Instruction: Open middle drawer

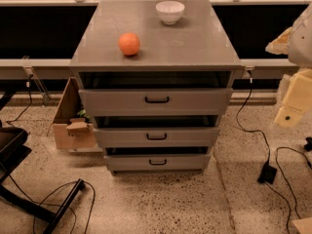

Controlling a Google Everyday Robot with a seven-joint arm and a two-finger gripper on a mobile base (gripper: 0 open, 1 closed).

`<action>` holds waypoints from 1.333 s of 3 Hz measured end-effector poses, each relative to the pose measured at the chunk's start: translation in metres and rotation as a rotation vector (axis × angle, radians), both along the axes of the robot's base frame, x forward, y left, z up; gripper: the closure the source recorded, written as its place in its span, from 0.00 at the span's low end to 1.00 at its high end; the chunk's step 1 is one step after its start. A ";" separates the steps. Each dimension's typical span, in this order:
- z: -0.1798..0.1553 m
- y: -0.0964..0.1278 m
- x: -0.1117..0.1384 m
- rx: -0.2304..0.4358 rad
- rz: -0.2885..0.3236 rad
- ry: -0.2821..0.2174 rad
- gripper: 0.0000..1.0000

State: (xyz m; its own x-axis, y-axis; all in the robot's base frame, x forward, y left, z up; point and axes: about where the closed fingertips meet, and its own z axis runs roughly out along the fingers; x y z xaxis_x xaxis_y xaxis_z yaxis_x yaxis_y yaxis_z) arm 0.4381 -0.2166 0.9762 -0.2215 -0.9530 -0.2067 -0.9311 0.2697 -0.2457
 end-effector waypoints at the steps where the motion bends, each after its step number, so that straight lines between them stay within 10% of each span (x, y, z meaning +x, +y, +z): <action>1: -0.003 0.001 0.000 -0.003 0.000 0.000 0.00; 3: -0.089 0.026 -0.001 -0.061 0.018 -0.017 0.00; 4: -0.200 0.039 0.007 -0.084 0.050 0.014 0.00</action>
Offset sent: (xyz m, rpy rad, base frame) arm 0.0071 0.0330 -0.0964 -0.0686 0.0232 0.0035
